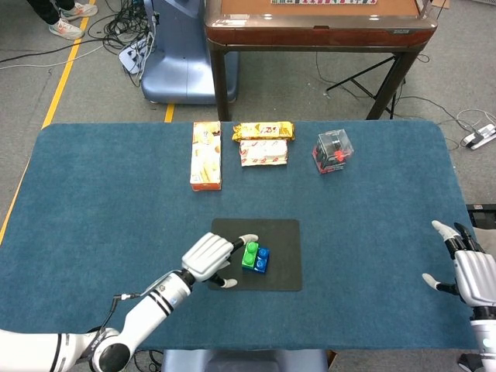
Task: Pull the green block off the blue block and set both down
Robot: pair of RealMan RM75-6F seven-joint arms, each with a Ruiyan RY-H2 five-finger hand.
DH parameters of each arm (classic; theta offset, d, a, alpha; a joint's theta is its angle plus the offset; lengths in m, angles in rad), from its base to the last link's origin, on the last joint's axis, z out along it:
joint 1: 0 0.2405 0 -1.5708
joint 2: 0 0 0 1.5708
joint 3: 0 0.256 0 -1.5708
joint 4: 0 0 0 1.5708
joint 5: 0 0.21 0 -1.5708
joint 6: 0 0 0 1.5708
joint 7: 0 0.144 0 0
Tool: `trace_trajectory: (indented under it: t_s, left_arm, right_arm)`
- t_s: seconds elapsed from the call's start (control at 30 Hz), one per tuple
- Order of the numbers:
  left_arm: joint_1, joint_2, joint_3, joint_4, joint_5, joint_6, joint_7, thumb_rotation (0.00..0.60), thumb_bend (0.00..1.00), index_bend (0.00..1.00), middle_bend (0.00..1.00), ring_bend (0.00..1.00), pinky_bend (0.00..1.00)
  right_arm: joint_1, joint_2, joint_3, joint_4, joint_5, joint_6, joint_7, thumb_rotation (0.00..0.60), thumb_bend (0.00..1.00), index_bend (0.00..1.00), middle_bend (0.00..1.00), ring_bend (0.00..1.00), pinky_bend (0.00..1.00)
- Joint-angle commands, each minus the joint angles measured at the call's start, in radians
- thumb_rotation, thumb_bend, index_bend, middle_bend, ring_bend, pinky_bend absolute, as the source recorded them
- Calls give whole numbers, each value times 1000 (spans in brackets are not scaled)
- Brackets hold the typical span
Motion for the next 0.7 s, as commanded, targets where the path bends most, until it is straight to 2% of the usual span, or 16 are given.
trace_trajectory:
  t_s: [0.03, 0.43, 0.7]
  left_arm:
    - [-55, -38, -20, 36, -60, -15, 30, 600, 32, 167, 1000, 842, 992]
    - [-199, -71, -20, 109, -224, -33, 81, 600, 32, 229, 1000, 851, 992]
    - [-297, -71, 2, 129, -381, -37, 132, 600, 32, 240, 1000, 852, 992]
  right_arm:
    - [-3, 2, 0, 4, 3, 1, 5, 600, 89, 133, 185, 207, 286]
    - [-2, -14, -3, 32, 7, -16, 30, 600, 89, 133, 187, 208, 286]
    - [1, -21, -5, 37, 2, -22, 30, 600, 90, 133, 189, 210, 286]
